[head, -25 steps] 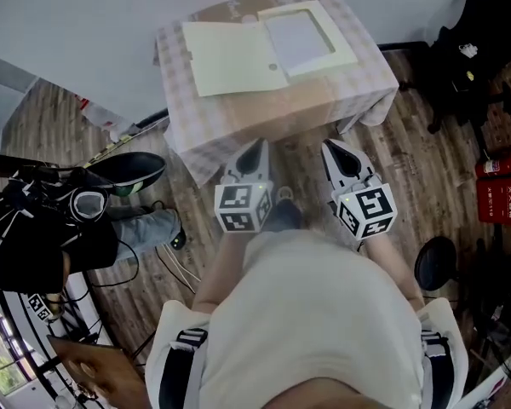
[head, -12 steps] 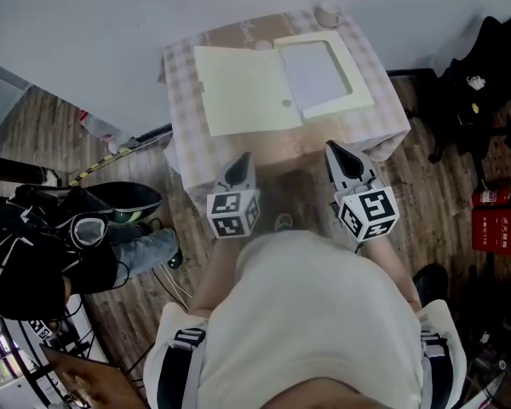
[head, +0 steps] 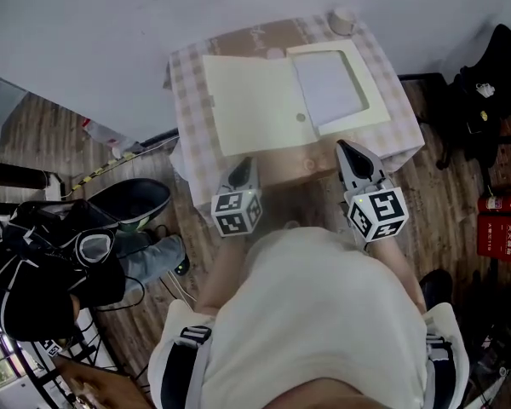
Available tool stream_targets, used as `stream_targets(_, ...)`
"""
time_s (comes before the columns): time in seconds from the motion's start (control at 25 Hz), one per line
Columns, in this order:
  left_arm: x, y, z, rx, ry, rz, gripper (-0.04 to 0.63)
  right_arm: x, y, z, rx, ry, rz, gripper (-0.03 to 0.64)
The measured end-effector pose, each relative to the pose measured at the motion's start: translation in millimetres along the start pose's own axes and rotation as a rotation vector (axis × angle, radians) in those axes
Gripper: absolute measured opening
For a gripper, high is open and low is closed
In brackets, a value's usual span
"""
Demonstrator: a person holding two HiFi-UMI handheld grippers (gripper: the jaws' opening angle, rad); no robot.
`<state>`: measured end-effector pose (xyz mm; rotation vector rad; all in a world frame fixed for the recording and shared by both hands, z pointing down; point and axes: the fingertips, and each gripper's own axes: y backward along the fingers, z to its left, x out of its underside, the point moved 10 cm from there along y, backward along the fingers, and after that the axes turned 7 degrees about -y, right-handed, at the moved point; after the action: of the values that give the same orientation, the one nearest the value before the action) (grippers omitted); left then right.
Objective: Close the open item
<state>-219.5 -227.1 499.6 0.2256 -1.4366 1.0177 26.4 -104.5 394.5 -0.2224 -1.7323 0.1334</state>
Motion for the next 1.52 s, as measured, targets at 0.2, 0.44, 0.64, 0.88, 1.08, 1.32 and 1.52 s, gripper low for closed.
stream_targets(0.2,7.0,-12.5,5.7,0.005,0.026,0.037,0.118,5.2,1.2,-7.6,0.033,-0.013,0.024,0.002)
stream_targets(0.44,10.1,-17.4,12.0,-0.057,0.07,0.017,0.186,13.8,-4.0,-17.0,0.029,-0.039,0.054,0.002)
stream_targets(0.64,-0.3,-27.3,13.0,-0.123,0.088,-0.025,0.19,8.0,-14.6,-30.5,-0.044,-0.017,0.044,0.002)
stream_targets(0.88,-13.8,-33.3,-2.5,-0.255,0.118,-0.084,0.189,0.3,-21.9,-67.5,-0.137,0.004,0.052,0.002)
stream_targets(1.08,-27.6,-33.1,-23.7,-0.336,0.129,-0.131,0.156,-10.5,-28.7,-98.3,-0.211,0.017,0.056,0.002)
stream_targets(1.32,-43.0,-34.7,-51.8,-0.417,0.136,-0.169,0.11,-18.9,-40.5,-122.1,-0.311,0.009,0.063,0.002)
stream_targets(1.52,-55.3,-35.8,-74.7,-0.489,0.158,-0.197,0.051,-30.9,-39.6,-143.9,-0.386,0.028,0.068,0.002)
